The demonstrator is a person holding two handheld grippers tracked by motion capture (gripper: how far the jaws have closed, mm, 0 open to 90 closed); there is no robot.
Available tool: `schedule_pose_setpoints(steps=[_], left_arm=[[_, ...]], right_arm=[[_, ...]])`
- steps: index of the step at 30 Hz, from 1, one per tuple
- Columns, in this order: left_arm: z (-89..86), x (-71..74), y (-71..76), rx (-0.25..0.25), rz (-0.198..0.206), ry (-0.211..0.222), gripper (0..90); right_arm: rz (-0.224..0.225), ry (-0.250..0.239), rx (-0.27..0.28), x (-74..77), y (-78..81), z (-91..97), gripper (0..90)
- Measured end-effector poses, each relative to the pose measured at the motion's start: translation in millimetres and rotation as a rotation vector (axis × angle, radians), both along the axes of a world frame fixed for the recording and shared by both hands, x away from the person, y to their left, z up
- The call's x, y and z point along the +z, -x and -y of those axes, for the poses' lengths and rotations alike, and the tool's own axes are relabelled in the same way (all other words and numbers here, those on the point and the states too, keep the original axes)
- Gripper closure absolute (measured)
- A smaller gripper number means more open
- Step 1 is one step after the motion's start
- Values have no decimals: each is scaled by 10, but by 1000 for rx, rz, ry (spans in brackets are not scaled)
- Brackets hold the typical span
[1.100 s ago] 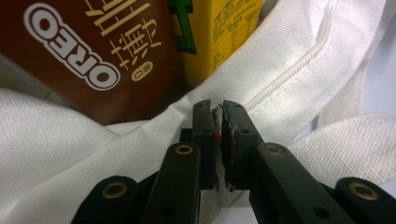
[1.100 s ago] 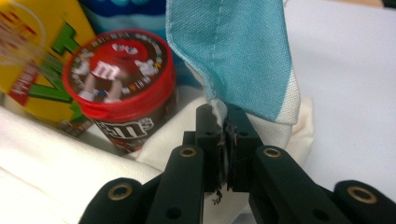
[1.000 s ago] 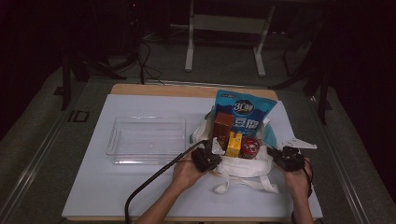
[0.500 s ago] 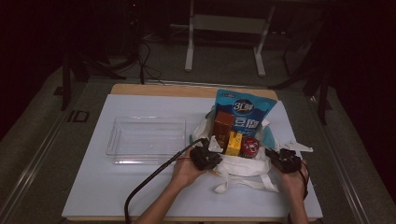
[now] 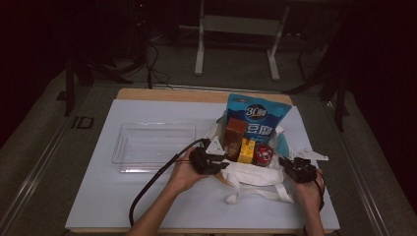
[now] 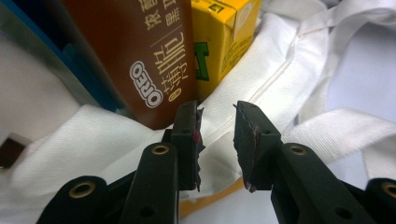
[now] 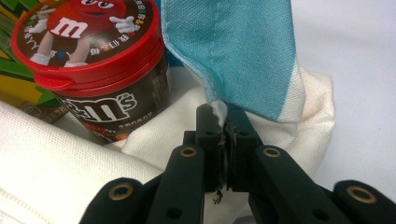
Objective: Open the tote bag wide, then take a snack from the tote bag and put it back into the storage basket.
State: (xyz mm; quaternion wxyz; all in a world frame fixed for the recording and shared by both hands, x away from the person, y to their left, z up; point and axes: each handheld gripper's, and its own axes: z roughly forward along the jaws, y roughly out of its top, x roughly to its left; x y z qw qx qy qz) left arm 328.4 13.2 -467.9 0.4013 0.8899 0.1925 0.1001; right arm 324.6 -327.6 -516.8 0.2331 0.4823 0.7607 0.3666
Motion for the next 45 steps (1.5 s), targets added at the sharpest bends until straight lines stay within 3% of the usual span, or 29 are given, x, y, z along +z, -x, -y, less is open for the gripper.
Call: schedule_pose_setpoints(steps=[7, 14, 19, 26, 31, 40, 42, 45], left_arm=[[-118, 138, -32, -30, 14, 30, 667], [-248, 243, -114, -7, 10, 91, 626], [-305, 291, -170, 6, 14, 107, 591], [-334, 435, -245, 12, 49, 112, 563], [-308, 495, -292, 7, 59, 122, 634], [-160, 484, -243, -70, 53, 86, 703], [-137, 480, -232, -53, 64, 57, 700], [-170, 479, -255, -33, 60, 63, 706]], right_arm=[[-2, 11, 5, 1, 0, -5, 861], [-8, 4, 9, -2, -1, 0, 861], [-8, 5, 10, -3, 1, -1, 861], [-8, 7, 15, -13, 3, 5, 861], [-7, 7, 16, -16, 6, 4, 861], [-5, 3, 14, -22, 10, 3, 862], [-5, 2, 12, -22, 13, 2, 861], [-3, 2, 13, -25, 17, 4, 862]])
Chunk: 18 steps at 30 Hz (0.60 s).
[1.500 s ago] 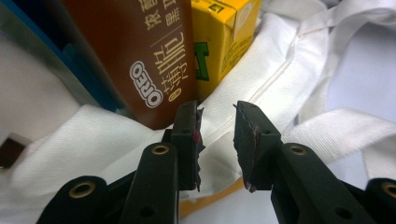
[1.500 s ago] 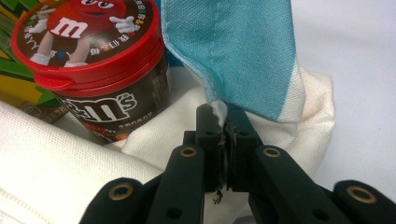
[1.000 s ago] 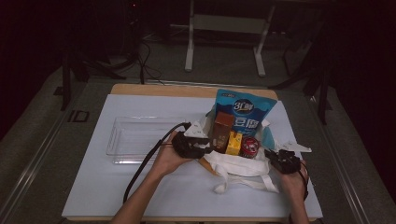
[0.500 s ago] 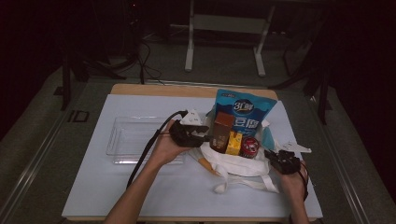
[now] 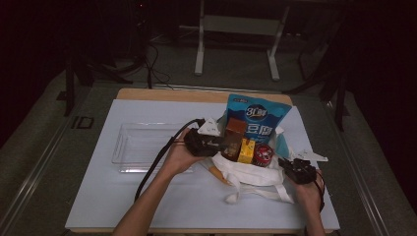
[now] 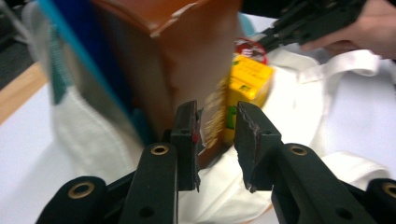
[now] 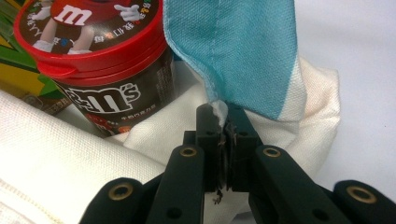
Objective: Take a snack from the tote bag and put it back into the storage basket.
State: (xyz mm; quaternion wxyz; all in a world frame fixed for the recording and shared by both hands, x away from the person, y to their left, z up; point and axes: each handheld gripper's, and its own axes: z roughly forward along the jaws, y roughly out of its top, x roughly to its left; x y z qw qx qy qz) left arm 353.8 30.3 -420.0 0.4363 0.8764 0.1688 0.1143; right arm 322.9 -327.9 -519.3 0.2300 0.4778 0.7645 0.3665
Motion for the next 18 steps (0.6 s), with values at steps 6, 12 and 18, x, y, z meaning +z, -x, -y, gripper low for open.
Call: schedule_pose_setpoints(steps=[6, 12, 18], left_arm=[[-51, 32, -63, 44, 12, 15, 588], [-44, 96, -177, 25, 21, 73, 477], [1, 108, -271, -8, 12, 109, 372]], right_arm=[[3, 0, -1, -4, -1, -2, 862], [3, 0, 0, -5, 0, -2, 862], [6, -2, 0, -8, 1, 1, 862]])
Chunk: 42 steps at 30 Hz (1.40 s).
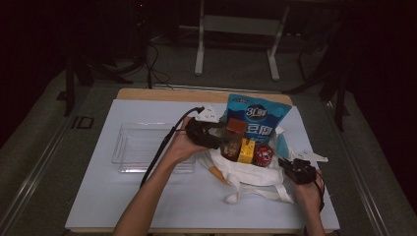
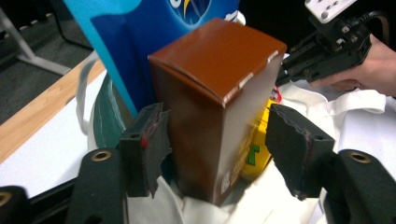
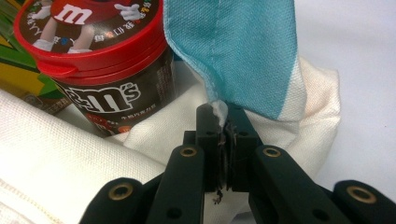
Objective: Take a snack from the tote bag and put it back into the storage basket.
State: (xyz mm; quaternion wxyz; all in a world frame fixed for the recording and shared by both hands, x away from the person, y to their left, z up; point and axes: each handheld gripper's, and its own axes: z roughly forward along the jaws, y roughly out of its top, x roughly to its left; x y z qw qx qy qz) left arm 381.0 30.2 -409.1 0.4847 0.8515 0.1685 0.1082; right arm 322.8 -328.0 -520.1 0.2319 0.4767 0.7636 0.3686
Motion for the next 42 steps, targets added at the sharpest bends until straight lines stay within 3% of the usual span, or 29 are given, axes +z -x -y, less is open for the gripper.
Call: schedule_pose_setpoints(steps=[13, 19, 28, 33, 36, 38, 42], left_arm=[[123, 1, -179, -57, -10, 51, 264], [206, -31, -224, -87, -25, 50, 214], [234, -9, -139, -48, 21, 14, 302], [258, 19, -76, -72, 45, 0, 336], [250, 25, -91, -101, 31, 15, 338], [222, 4, -135, -120, 2, 52, 335], [224, -6, -184, -139, -12, 62, 321]], right_arm=[[0, -4, 1, -4, 1, 4, 862], [-1, -6, 3, -5, 0, 6, 862], [0, -9, 3, -11, 3, 10, 862], [1, -8, 0, -12, 4, 7, 861], [-1, -10, 1, -13, 4, 8, 861], [2, -13, 2, -17, 3, 10, 861], [0, -16, 3, -17, 3, 12, 861]])
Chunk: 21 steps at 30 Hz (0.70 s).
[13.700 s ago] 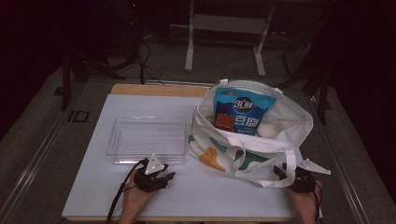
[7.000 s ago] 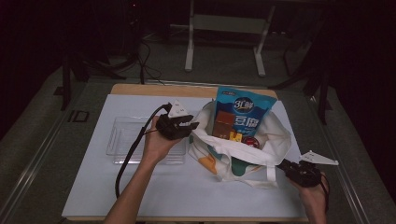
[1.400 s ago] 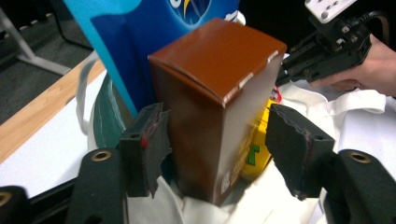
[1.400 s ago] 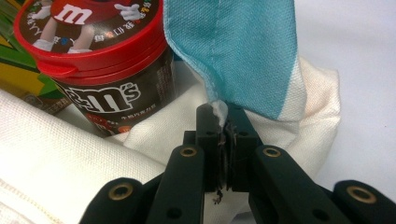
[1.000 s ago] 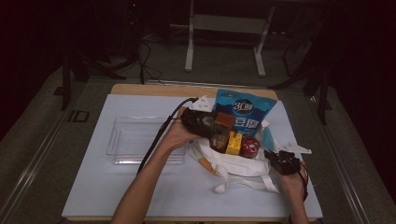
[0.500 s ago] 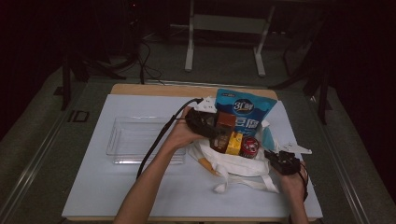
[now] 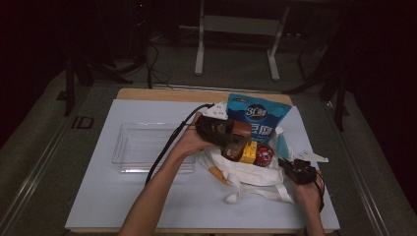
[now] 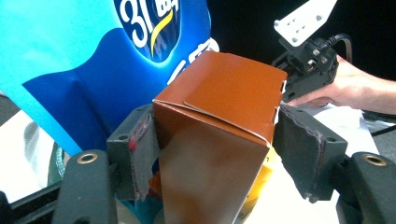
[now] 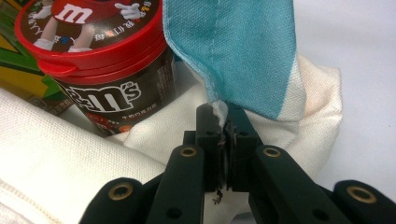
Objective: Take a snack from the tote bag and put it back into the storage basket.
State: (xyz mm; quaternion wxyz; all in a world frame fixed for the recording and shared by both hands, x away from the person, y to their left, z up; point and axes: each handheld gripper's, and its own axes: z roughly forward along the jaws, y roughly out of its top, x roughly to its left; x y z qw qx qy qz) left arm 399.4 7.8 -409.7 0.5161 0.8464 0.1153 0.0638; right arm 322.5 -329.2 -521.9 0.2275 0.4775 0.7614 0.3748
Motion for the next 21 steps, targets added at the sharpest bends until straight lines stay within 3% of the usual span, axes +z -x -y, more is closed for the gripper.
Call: schedule_pose_setpoints(steps=[10, 16, 21], left_arm=[[87, -54, -101, -30, -43, 2, 264], [163, -63, -107, -33, -40, -19, 260], [209, -65, -75, -2, -21, -37, 276]], right_arm=[[-1, -1, 5, 0, -4, 6, 861], [-1, -1, 5, -1, -5, 5, 861], [-2, -1, 4, 0, -4, 5, 861]])
